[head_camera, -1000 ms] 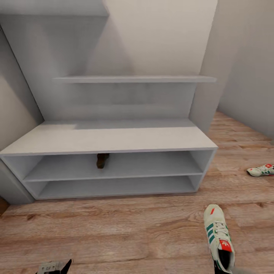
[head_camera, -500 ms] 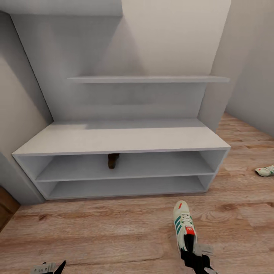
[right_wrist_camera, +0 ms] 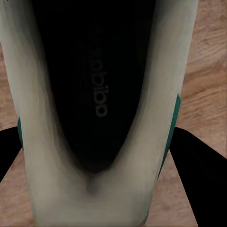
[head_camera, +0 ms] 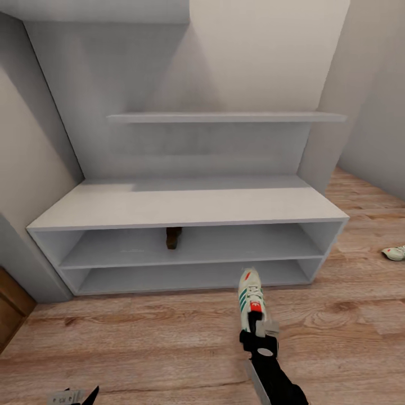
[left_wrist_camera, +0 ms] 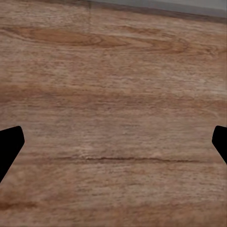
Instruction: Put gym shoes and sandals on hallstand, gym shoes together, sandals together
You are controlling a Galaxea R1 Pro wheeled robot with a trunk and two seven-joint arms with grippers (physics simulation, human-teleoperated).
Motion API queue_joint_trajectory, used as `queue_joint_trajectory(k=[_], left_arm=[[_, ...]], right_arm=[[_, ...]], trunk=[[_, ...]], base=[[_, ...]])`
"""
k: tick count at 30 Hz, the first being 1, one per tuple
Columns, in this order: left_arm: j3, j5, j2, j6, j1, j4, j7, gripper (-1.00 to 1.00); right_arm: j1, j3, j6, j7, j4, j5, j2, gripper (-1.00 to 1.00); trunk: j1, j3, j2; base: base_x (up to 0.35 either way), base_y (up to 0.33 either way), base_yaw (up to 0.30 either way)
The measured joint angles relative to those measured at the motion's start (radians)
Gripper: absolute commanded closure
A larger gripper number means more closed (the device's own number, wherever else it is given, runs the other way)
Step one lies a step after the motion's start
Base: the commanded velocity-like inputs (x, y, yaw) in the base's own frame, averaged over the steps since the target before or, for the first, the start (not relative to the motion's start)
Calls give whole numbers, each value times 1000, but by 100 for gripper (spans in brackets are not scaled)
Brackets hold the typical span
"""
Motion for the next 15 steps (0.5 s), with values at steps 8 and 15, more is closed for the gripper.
queue_joint_trajectory(k=[8, 15], left_arm=[[-5, -1, -3, 0, 0, 1, 0, -100], [-7, -1, -4, 0, 0, 1, 0, -100]], right_arm=[[-26, 67, 30, -17, -91, -3, 3, 100], [-28, 76, 112, -17, -167, -4, 3, 100]], trunk=[[0, 0, 0], [0, 0, 0]], base=[[0, 0, 0], [0, 0, 0]])
